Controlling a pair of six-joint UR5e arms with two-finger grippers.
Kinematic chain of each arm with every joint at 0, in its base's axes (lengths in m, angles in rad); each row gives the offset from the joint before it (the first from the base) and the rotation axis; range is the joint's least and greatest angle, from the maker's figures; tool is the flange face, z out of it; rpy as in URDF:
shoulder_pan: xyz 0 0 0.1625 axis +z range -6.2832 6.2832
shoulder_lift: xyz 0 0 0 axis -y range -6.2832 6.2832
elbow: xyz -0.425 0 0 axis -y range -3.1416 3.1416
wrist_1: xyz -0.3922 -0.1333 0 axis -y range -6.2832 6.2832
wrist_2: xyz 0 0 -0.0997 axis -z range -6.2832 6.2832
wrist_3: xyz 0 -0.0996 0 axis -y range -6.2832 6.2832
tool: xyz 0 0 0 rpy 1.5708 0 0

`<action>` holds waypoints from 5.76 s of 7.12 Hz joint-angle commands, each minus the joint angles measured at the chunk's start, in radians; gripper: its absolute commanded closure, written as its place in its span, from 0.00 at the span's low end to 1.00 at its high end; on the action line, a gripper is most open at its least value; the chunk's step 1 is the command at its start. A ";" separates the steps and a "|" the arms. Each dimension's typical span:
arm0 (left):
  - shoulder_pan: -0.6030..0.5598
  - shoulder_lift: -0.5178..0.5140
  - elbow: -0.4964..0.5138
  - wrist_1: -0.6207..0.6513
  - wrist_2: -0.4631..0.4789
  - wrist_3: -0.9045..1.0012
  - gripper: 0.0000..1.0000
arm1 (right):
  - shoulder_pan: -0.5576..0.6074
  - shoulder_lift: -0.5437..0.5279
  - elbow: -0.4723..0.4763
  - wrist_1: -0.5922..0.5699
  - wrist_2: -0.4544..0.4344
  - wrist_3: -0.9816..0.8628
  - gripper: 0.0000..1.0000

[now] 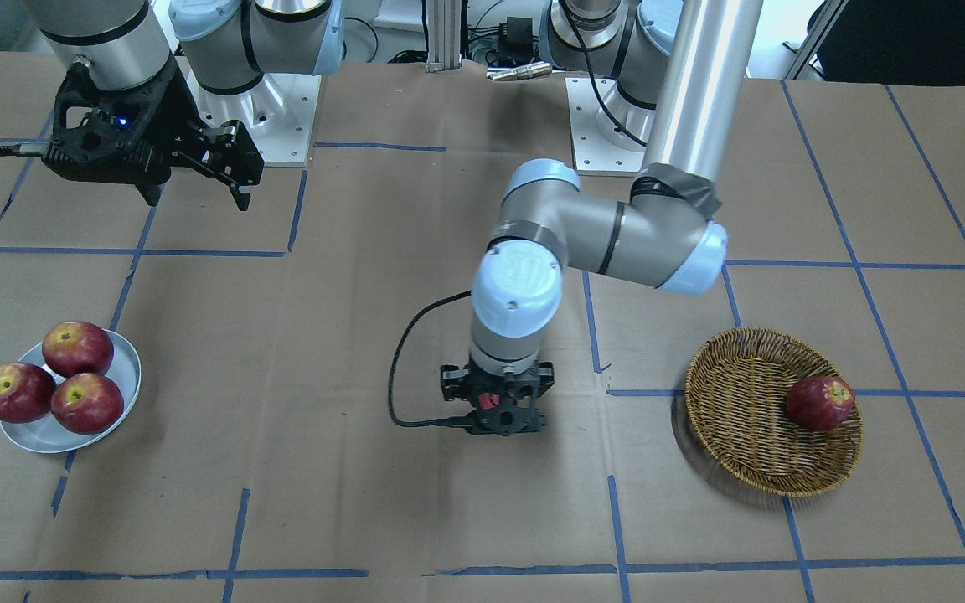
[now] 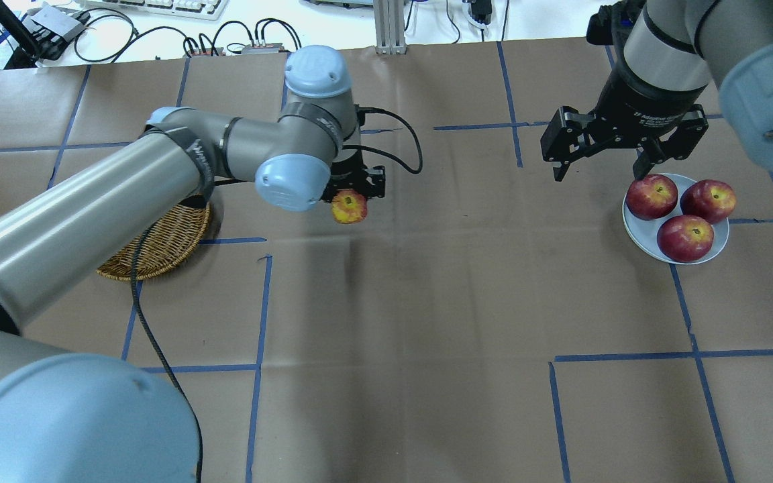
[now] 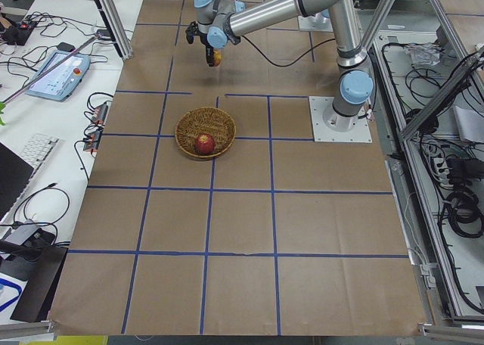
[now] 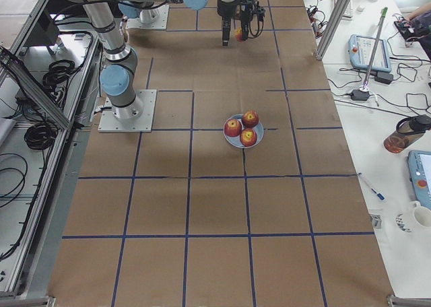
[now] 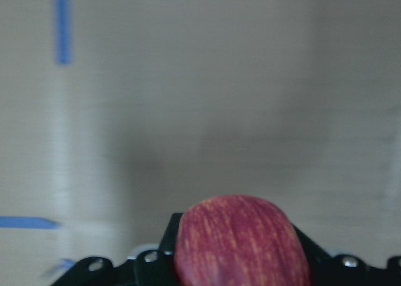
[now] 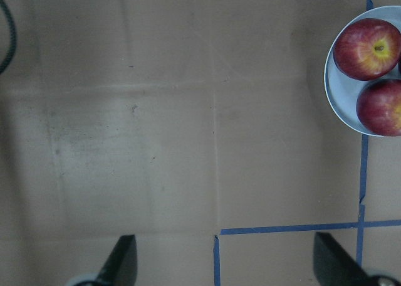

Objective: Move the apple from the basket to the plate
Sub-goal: 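Lift the apple with the left gripper and carry it toward the table center, then lower the apple onto the table and open the left gripper, then raise the left gripper back over the basket while the right gripper moves toward the apple, then lower the right gripper onto the apple and close on it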

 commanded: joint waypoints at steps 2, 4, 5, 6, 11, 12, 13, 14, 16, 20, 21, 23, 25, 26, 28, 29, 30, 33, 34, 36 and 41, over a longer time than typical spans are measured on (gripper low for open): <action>-0.112 -0.117 0.136 -0.004 0.015 -0.087 0.50 | 0.000 -0.001 0.001 0.000 -0.001 0.001 0.00; -0.106 -0.111 0.123 -0.009 0.012 -0.052 0.50 | 0.000 -0.001 0.001 0.000 0.001 0.000 0.00; -0.100 -0.112 0.114 -0.012 0.013 -0.043 0.50 | 0.000 -0.001 0.001 0.000 0.001 0.001 0.00; -0.094 -0.108 0.089 -0.010 0.013 -0.018 0.48 | 0.000 -0.001 0.001 0.000 0.001 0.000 0.00; -0.089 -0.111 0.078 -0.010 0.012 -0.012 0.02 | 0.000 -0.001 0.001 0.002 0.001 0.001 0.00; -0.089 -0.109 0.078 -0.015 0.012 -0.012 0.02 | 0.000 -0.001 0.001 0.002 0.001 0.001 0.00; -0.089 -0.108 0.078 -0.015 0.012 -0.012 0.02 | 0.000 0.001 0.001 0.000 0.002 0.001 0.00; -0.085 -0.100 0.081 -0.015 0.012 -0.012 0.02 | 0.000 0.001 0.001 0.000 0.004 0.003 0.00; -0.052 -0.042 0.094 -0.047 0.010 -0.011 0.01 | 0.000 0.001 0.001 -0.005 0.007 0.003 0.00; 0.027 0.353 0.080 -0.399 0.002 0.092 0.01 | 0.000 -0.005 0.001 -0.003 0.013 -0.003 0.00; 0.081 0.441 0.074 -0.504 0.002 0.209 0.01 | 0.000 -0.002 0.005 -0.017 0.013 -0.008 0.00; 0.113 0.545 0.054 -0.547 0.008 0.351 0.01 | 0.002 -0.013 0.001 -0.017 0.019 -0.005 0.00; 0.174 0.589 -0.029 -0.550 0.010 0.475 0.01 | 0.052 0.037 -0.011 -0.121 0.027 0.062 0.00; 0.238 0.607 -0.070 -0.553 0.010 0.517 0.01 | 0.128 0.077 -0.033 -0.136 0.016 0.129 0.00; 0.305 0.671 -0.145 -0.561 0.004 0.516 0.01 | 0.263 0.220 -0.141 -0.155 0.012 0.303 0.00; 0.307 0.698 -0.191 -0.559 0.002 0.516 0.01 | 0.320 0.287 -0.172 -0.181 0.006 0.372 0.00; 0.311 0.707 -0.216 -0.558 0.001 0.514 0.01 | 0.362 0.339 -0.168 -0.249 0.006 0.441 0.00; 0.317 0.735 -0.218 -0.561 0.005 0.516 0.01 | 0.400 0.444 -0.067 -0.479 0.006 0.464 0.00; 0.317 0.733 -0.218 -0.559 0.005 0.513 0.01 | 0.394 0.447 0.008 -0.617 0.002 0.457 0.00; 0.319 0.730 -0.216 -0.559 0.004 0.509 0.01 | 0.390 0.478 0.053 -0.704 -0.004 0.454 0.00; 0.319 0.729 -0.218 -0.558 0.004 0.509 0.01 | 0.382 0.622 0.048 -0.819 -0.011 0.452 0.00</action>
